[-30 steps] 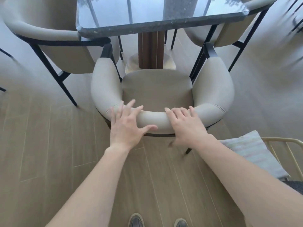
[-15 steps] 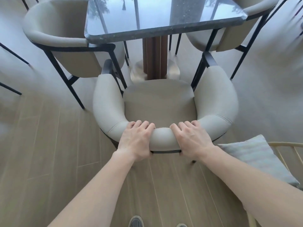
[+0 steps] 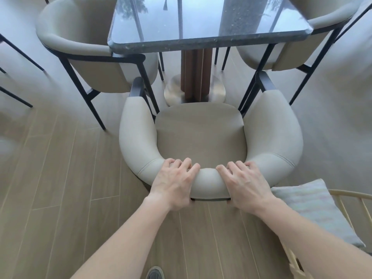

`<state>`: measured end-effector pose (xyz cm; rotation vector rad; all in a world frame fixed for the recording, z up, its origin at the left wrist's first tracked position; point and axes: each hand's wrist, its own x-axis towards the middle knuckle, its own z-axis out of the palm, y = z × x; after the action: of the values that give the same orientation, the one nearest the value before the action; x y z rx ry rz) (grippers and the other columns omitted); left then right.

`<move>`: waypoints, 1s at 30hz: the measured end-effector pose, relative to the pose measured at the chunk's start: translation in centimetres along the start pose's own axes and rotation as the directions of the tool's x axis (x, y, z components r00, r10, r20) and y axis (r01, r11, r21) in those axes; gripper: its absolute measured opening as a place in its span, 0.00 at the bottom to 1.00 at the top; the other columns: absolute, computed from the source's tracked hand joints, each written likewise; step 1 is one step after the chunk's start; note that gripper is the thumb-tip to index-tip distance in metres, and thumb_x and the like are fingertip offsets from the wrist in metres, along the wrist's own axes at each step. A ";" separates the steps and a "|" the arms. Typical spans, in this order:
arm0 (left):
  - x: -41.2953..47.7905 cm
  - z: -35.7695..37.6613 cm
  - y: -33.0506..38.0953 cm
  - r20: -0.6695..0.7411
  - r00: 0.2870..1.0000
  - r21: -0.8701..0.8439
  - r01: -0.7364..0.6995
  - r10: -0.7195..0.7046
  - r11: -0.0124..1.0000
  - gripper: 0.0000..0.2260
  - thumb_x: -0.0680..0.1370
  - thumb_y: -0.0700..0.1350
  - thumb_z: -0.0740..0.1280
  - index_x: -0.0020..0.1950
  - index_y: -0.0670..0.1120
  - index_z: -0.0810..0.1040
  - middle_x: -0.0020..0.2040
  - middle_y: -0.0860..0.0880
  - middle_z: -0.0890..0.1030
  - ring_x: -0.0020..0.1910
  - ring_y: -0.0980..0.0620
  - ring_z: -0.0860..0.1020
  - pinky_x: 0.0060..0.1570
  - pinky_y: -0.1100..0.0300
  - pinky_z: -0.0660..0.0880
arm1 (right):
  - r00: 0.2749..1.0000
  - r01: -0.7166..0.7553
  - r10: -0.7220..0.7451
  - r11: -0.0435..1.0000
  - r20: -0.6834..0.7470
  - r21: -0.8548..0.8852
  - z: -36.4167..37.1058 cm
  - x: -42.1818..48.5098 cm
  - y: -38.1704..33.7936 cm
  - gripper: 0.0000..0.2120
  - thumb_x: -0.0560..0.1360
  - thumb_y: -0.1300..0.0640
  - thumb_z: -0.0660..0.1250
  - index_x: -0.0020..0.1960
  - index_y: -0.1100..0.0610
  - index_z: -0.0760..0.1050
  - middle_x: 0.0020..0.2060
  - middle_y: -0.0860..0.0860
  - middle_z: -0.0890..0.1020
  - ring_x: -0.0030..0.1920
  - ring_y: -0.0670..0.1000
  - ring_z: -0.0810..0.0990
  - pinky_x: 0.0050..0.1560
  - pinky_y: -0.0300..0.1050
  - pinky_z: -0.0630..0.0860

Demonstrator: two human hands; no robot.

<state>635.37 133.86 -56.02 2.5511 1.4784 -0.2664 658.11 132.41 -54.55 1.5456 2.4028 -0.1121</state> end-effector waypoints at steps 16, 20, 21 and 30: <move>15.9 -4.3 -2.2 -0.084 0.996 0.011 0.034 -0.033 0.999 0.37 0.64 0.71 0.73 0.64 0.52 0.67 0.55 0.50 0.71 0.53 0.44 0.75 0.60 0.47 0.69 | 1.000 0.021 -0.022 0.998 -0.016 -0.051 -2.9 12.3 12.4 0.39 0.67 0.43 0.79 0.71 0.48 0.63 0.59 0.51 0.75 0.62 0.57 0.76 0.64 0.56 0.70; 17.7 -4.7 -2.3 -0.095 0.995 0.013 0.041 -0.040 0.999 0.36 0.64 0.70 0.72 0.63 0.52 0.67 0.55 0.50 0.71 0.52 0.45 0.75 0.60 0.48 0.69 | 0.999 0.033 -0.035 0.998 -0.038 -0.060 -2.9 13.7 14.0 0.41 0.66 0.41 0.79 0.72 0.48 0.62 0.59 0.51 0.75 0.62 0.57 0.75 0.65 0.56 0.70; 17.9 -4.8 -2.2 -0.091 0.995 0.007 0.044 -0.043 0.999 0.35 0.65 0.69 0.72 0.63 0.52 0.68 0.56 0.50 0.72 0.52 0.45 0.75 0.60 0.48 0.69 | 0.999 0.043 -0.045 0.997 -0.031 -0.060 -2.9 13.8 14.4 0.41 0.66 0.41 0.78 0.72 0.48 0.62 0.59 0.50 0.75 0.61 0.57 0.75 0.65 0.56 0.70; 18.1 -4.8 -1.8 -0.059 0.997 -0.020 0.051 -0.052 0.998 0.38 0.66 0.67 0.72 0.71 0.53 0.68 0.61 0.54 0.78 0.60 0.47 0.78 0.67 0.51 0.67 | 0.994 0.110 -0.110 0.994 0.006 -0.016 -2.7 14.3 15.4 0.39 0.68 0.42 0.76 0.73 0.50 0.62 0.60 0.51 0.75 0.59 0.58 0.76 0.65 0.56 0.69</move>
<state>642.95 151.14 -55.89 2.5303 1.5623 -0.1841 665.95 152.14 -54.64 1.4035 2.4788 -0.1181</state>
